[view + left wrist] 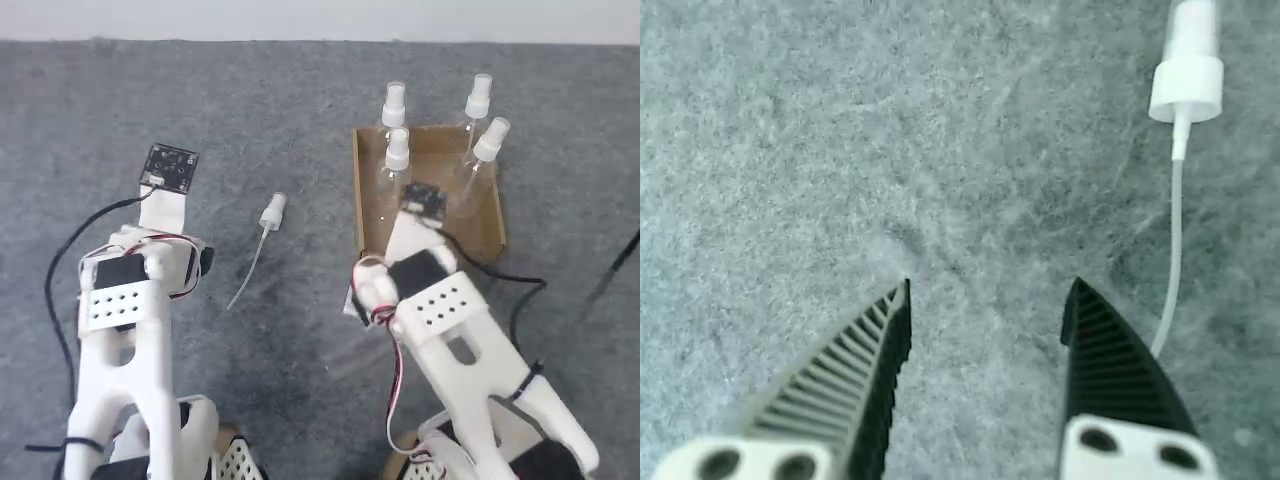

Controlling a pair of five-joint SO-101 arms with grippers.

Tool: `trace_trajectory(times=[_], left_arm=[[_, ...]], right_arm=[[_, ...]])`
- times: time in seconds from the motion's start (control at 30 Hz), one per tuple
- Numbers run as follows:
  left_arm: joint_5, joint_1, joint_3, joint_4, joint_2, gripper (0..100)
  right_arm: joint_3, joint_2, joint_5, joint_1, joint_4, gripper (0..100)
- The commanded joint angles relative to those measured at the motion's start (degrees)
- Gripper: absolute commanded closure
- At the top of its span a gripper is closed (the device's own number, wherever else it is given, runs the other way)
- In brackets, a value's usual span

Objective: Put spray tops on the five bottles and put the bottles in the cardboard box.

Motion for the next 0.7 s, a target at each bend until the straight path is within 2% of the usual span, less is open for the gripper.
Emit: trace_trajectory(times=[0.0, 0.13, 0.67], left_arm=[[-0.3, 0.3, -0.4, -1.4, -0.4, 77], [-0.3, 0.3, -0.5, -1.4, -0.4, 77], [-0.3, 2.1, -0.3, -1.1, -0.4, 77]], right_arm=[[1.1, -2.8, 0.2, -1.1, -0.7, 76.3], [4.7, -2.2, 4.1, -1.2, -2.9, 76.3], [17.3, -2.2, 4.3, 0.0, -20.0, 76.8]])
